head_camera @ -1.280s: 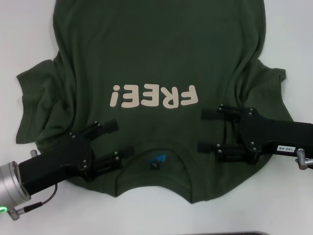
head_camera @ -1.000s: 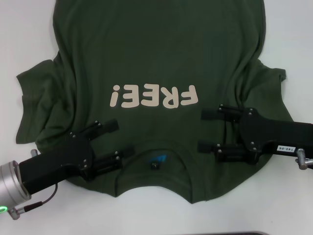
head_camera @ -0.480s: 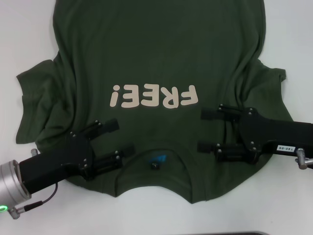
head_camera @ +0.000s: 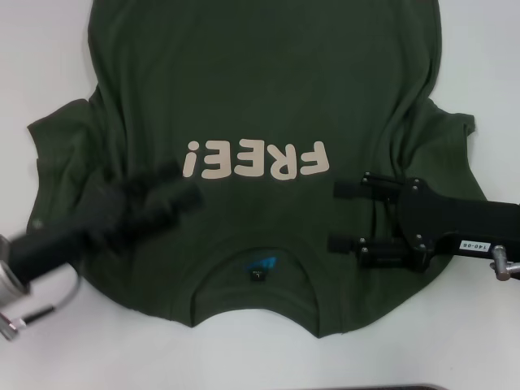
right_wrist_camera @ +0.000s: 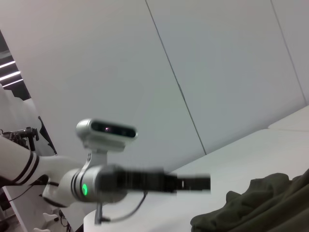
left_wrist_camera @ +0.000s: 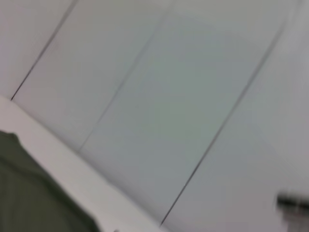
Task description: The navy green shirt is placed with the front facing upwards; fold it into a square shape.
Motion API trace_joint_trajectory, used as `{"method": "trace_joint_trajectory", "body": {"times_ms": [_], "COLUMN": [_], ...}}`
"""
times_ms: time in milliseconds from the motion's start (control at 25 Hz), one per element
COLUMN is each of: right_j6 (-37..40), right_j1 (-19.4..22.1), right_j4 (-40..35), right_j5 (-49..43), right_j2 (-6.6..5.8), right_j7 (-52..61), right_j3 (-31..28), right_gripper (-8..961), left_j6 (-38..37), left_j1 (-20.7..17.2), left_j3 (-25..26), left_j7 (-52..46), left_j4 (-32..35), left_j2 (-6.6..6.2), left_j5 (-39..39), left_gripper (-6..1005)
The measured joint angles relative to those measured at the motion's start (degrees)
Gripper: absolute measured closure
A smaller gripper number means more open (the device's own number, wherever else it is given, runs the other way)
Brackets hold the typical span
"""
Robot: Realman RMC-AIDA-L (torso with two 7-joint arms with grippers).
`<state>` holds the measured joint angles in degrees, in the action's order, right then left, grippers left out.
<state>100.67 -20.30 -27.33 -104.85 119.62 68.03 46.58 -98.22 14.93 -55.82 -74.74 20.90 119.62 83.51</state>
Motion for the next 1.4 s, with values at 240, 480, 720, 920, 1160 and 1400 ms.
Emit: {"method": "trace_joint_trajectory", "body": {"times_ms": [240, 480, 720, 920, 1160, 1400], "right_j6": [0.0, -0.1, -0.3, -0.9, -1.3, -1.5], "right_j1": [0.0, 0.0, 0.2, 0.3, -0.1, -0.2], "right_j4": [0.0, 0.0, 0.0, 0.1, 0.7, 0.7], "right_j5": [0.0, 0.0, 0.0, 0.0, 0.0, 0.0], "right_j2": [0.02, 0.09, 0.09, 0.09, 0.13, 0.00], "right_j7": [0.0, 0.0, 0.3, 0.9, 1.0, 1.6], "right_j3": [0.0, 0.1, 0.3, 0.3, 0.3, 0.3], "right_gripper": [58, 59, 58, 58, 58, 59], "left_j6": [-3.1, 1.0, 5.5, 6.3, 6.9, 8.3], "left_j1": [2.7, 3.7, 3.9, 6.6, 9.6, 12.3], "left_j3": [4.5, 4.7, 5.1, 7.9, 10.5, 11.1], "left_j7": [-20.5, -35.4, -48.5, -55.5, -62.7, -68.4], "left_j4": [1.3, 2.6, 8.5, 10.6, 13.9, 15.6], "left_j2": [-3.20, -5.59, -7.66, -9.84, -12.25, -13.57], "left_j5": [0.2, 0.6, 5.0, 12.4, 21.0, 28.1], "left_gripper": [159, 158, 164, 177, 193, 209]}}
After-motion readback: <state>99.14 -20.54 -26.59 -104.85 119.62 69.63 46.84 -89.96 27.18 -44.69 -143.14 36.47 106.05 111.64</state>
